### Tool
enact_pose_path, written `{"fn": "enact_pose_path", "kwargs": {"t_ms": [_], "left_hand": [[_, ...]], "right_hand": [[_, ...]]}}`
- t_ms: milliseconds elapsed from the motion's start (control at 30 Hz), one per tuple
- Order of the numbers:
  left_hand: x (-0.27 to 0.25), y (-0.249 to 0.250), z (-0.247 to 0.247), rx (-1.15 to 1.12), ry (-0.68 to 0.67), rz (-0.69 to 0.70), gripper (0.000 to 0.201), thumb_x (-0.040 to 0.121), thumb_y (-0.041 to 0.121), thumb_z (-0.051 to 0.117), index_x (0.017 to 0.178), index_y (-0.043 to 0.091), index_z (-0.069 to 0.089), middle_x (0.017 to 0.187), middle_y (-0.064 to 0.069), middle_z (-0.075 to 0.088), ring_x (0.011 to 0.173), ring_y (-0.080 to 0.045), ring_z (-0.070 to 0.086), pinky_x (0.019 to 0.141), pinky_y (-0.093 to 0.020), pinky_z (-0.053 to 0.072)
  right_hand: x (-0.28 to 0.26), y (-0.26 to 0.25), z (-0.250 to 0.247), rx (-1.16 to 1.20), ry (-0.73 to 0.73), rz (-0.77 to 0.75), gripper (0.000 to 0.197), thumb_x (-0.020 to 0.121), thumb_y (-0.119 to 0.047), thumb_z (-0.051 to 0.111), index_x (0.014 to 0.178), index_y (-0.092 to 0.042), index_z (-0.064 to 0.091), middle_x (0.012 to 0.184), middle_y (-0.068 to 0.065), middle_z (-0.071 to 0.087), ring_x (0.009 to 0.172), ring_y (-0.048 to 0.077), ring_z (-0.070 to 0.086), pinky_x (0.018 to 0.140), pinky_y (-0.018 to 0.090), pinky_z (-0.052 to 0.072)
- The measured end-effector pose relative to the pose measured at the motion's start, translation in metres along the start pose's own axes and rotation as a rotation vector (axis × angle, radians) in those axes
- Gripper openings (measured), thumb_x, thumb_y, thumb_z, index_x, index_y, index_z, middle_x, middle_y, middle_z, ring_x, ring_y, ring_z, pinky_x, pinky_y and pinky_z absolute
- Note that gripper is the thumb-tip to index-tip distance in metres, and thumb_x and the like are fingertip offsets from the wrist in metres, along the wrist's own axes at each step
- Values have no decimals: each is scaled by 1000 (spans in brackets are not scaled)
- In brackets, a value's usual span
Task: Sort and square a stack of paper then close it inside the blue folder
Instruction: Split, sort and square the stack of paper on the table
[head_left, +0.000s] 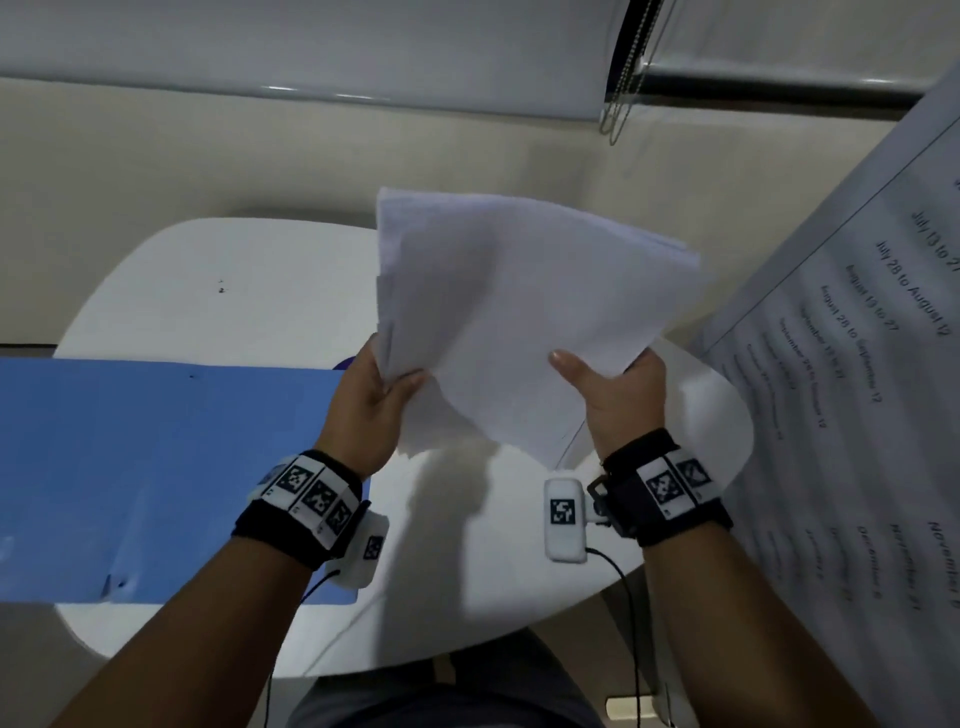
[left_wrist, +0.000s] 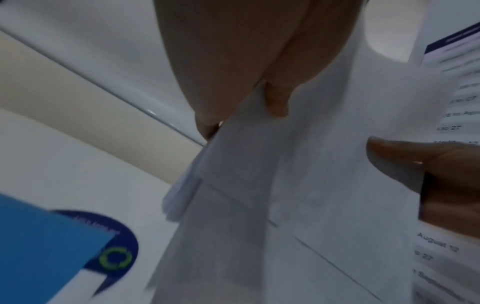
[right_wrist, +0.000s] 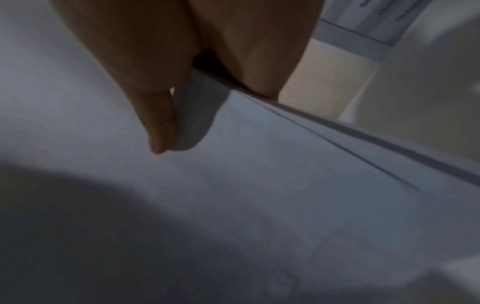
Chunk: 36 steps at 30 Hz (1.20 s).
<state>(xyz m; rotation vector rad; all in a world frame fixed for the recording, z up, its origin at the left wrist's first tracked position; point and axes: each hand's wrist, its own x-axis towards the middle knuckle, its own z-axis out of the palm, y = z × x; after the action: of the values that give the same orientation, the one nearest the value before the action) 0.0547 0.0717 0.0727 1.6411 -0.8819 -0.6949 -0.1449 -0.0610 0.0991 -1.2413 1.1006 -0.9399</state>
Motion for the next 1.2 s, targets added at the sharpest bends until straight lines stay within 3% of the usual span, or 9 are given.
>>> {"fn": "enact_pose_path", "kwargs": {"t_ms": [100,167,333,467,667,767,900,1033,1200], "left_hand": [[-3,-17,7,42,34,15,43,100,8,56,138,25,44,119,9,62,105,5,59,97,-19,47],[-4,-34,11,52,35,-80,42,99,12,58,140,13,45,115,12,62,101,3,59,100,-30,49],[1,-47,8,-83,-92,-189,66,86,28,77,142,14,44,129,-1,64,111,-2,64,88,-20,56],[5,-13,2,-315,9,-117,81,75,37,79,141,16,36,125,4,62,107,-2,66,85,-22,56],[11,33,3,-414,172,80,56,84,53,61,130,25,46,103,7,64,95,-12,62,84,-32,51],[14,41,0,-366,205,101,51,88,59,54,129,29,52,103,0,62,96,-17,59,87,-39,48],[17,44,1,-155,226,242,30,102,32,49,128,19,55,111,-8,64,96,-5,61,83,-23,47],[17,25,4,-144,239,122,32,101,37,53,133,33,50,118,-4,61,103,-18,60,85,-42,53],[17,21,14,-182,206,92,34,99,32,54,130,19,52,124,6,59,115,-11,57,97,-34,49]], "right_hand": [[-18,-1,6,1,40,4,30,72,-2,82,80,-20,60,79,-13,67,65,-13,64,61,5,48],[-26,9,7,-30,29,54,31,72,-3,83,76,-20,58,77,-11,65,59,-16,61,59,3,47],[-30,19,5,-51,4,56,42,66,-2,86,105,-4,68,93,0,75,85,8,72,72,19,57],[-28,0,8,68,38,-71,54,64,0,84,112,-4,61,98,0,71,88,8,71,73,19,54],[-22,-13,12,82,126,-182,43,61,-32,84,100,-35,67,112,6,66,112,33,60,97,55,49],[-25,-17,12,66,94,-206,42,63,-35,79,102,-29,65,96,-7,68,99,22,64,90,42,53],[-24,-17,11,58,50,-217,35,71,-12,80,100,-22,63,90,-7,66,81,3,64,74,19,51],[-23,-6,14,31,93,-183,19,82,-11,74,96,-21,66,93,-9,69,87,4,66,79,19,51],[-22,2,17,33,132,-186,14,85,-19,64,99,-21,66,98,-4,68,95,12,65,89,30,53]]}}
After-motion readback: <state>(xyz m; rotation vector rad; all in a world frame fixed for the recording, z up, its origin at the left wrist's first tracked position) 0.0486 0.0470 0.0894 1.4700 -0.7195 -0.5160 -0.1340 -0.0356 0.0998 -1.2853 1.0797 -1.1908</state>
